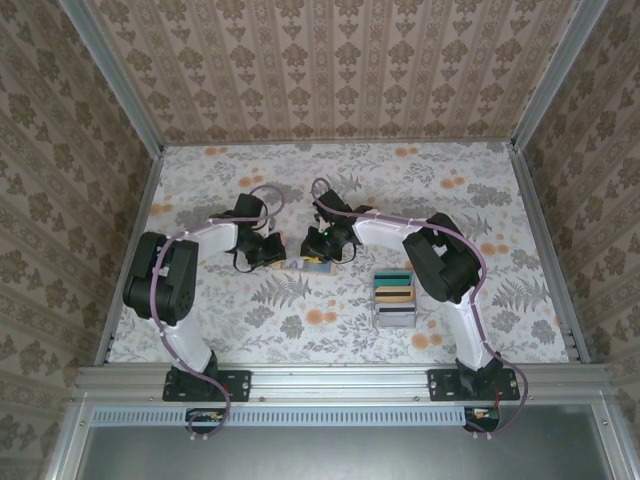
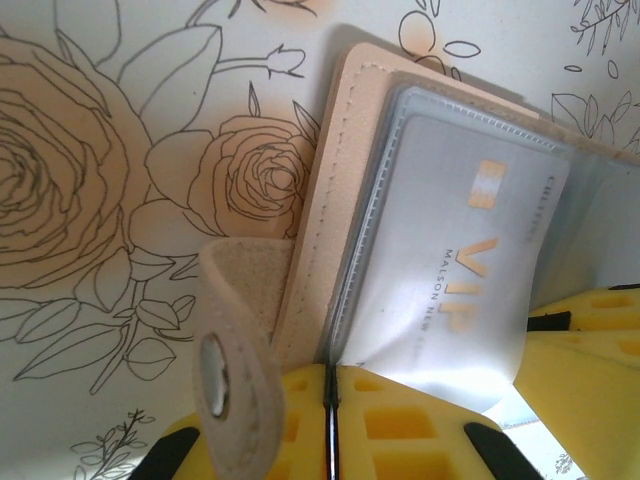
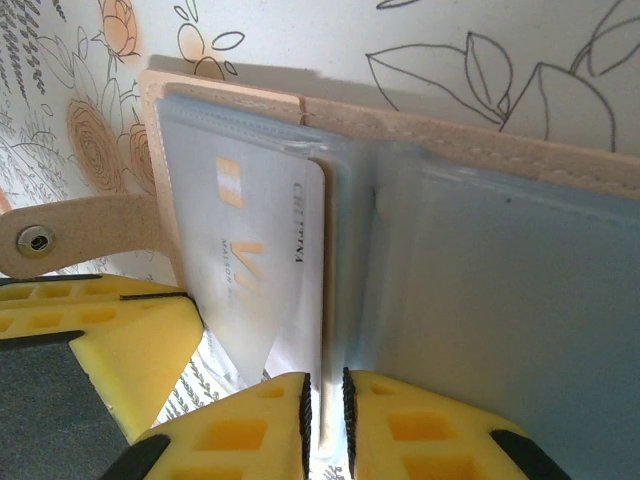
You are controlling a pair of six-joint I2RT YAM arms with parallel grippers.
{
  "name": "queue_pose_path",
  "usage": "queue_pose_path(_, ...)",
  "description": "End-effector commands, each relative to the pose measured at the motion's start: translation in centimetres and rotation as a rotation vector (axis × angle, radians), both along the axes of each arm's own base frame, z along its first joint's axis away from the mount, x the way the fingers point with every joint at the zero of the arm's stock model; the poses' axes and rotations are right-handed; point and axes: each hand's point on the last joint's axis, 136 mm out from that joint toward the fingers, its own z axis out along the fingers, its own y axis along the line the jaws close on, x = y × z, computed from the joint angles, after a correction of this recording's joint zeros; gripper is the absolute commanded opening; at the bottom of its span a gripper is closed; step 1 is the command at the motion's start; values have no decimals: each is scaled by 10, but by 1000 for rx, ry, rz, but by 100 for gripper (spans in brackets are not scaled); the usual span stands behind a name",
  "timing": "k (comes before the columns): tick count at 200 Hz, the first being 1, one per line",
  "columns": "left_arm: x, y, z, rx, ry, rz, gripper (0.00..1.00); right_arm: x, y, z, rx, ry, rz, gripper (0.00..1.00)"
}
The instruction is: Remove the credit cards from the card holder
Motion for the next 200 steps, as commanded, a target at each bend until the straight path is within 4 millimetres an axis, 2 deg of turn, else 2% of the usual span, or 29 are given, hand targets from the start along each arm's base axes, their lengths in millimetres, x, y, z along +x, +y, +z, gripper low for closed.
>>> queue_pose_path(1,-9,3,-12,34,55,-4,10,1,6,-3,1,12,13,21)
queue_pose_path(26,-9,2,-12,33,54,-8,10,-2,4,-7,-10,21,13,21)
queue_pose_path(98,-10,-4,-12,19,53,-24,10,-1,23,0,69,12,43,20)
queue_pose_path(129,-10,-5,-12,16,53,-29,10,-1,23,1,77,8,41,15)
queue_pose_path(142,-10,-6,-11,15,50,-31,10,-2,24,3,85,6,42,9)
queue_pose_path(153,-10,-6,-11,16,51,-30,10,-3,24,2,85,7,42,0)
queue_pose_path(170,-10,-4,-11,23,47,-27,10,-3,22,4,77,0,38,0)
queue_pose_path(200,-10,1,-11,41,49,-16,10,-3,4,4,32,-12,12,0)
